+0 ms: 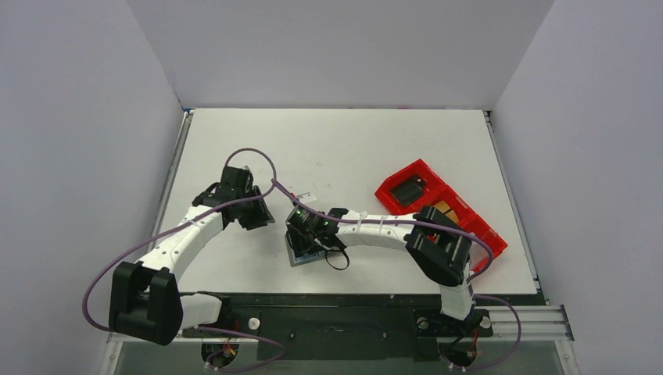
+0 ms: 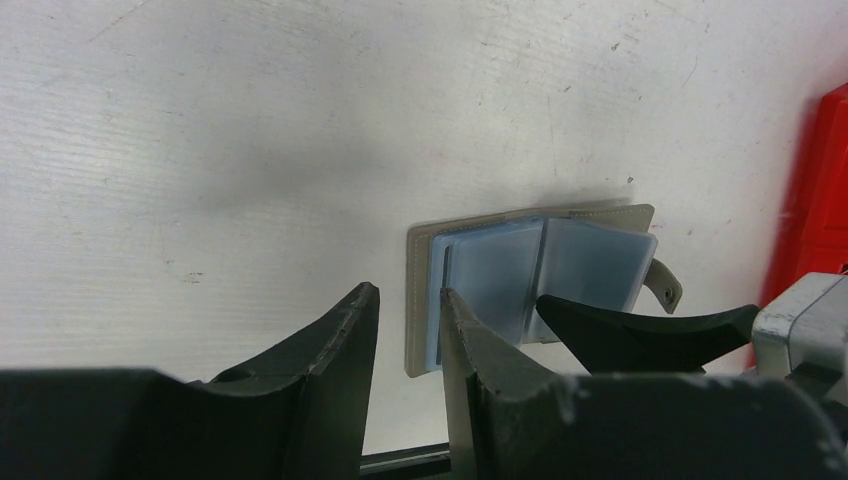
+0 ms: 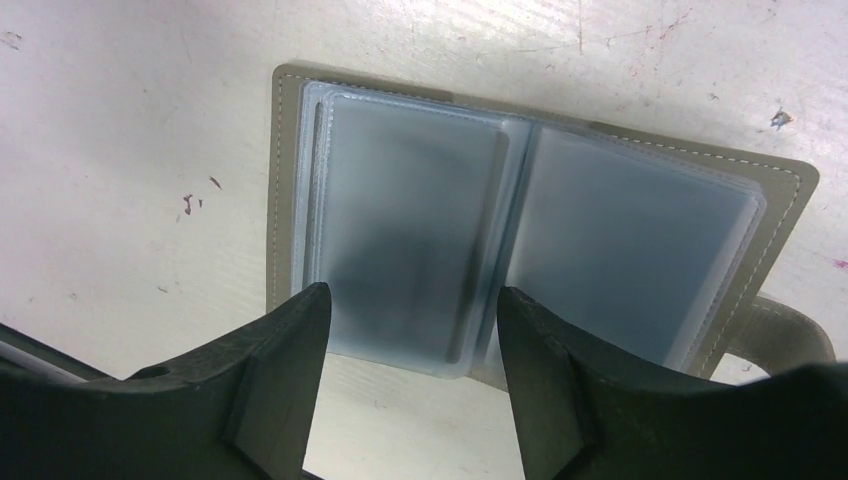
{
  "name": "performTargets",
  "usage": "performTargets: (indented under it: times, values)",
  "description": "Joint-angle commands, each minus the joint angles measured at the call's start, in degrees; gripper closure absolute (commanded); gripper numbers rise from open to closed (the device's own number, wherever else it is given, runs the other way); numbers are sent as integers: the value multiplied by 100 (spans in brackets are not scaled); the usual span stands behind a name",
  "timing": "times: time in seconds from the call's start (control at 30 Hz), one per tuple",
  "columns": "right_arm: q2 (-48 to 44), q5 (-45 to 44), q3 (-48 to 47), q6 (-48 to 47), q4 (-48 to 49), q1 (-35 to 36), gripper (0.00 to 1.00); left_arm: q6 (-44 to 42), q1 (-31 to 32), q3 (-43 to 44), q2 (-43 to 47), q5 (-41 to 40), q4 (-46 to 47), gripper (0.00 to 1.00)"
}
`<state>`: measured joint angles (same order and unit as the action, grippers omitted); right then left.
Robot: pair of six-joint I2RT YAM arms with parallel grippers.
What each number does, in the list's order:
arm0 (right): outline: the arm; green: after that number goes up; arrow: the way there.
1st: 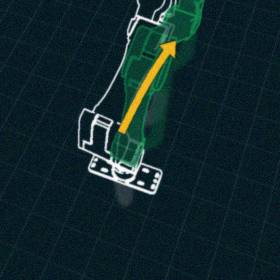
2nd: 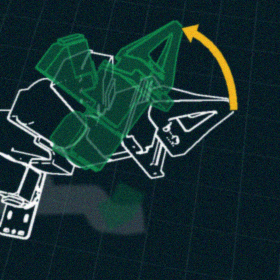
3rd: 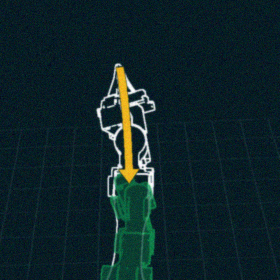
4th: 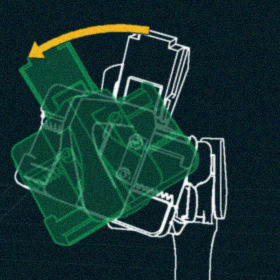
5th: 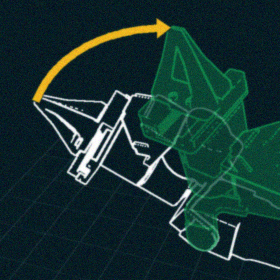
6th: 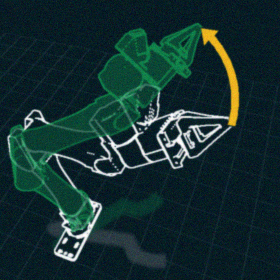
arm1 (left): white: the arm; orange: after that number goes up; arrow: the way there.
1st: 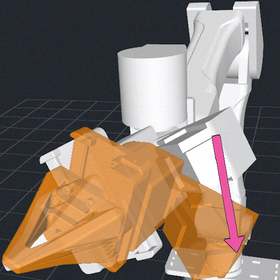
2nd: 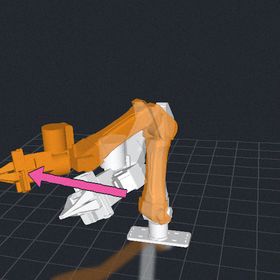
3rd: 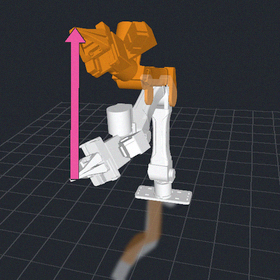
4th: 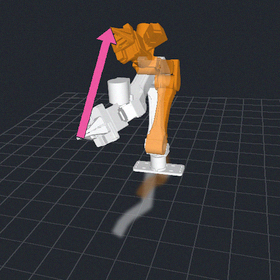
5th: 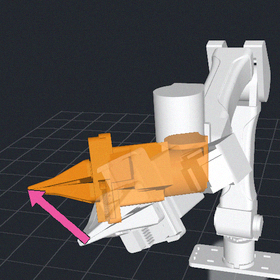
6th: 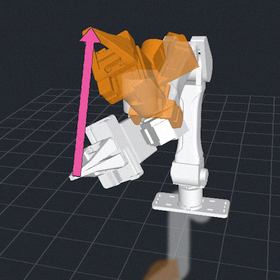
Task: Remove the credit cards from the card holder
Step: Remove the credit card from the card holder.
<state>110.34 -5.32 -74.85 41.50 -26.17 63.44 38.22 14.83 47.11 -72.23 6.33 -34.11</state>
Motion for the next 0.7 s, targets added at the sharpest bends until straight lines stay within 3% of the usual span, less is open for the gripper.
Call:
performTargets:
  times: [0.0, 0.3, 0.67]
  values:
    - [101, -197, -197, 39, 185, 37, 43, -173, -24, 19, 11, 166, 62, 73]
    - [327, -182, -189, 146, 163, 46, 52, -231, -13, 30, -60, 282, 79, 73]
    - [326, -104, 23, 251, 268, -12, 76, -287, 115, -19, -213, 404, 150, 73]
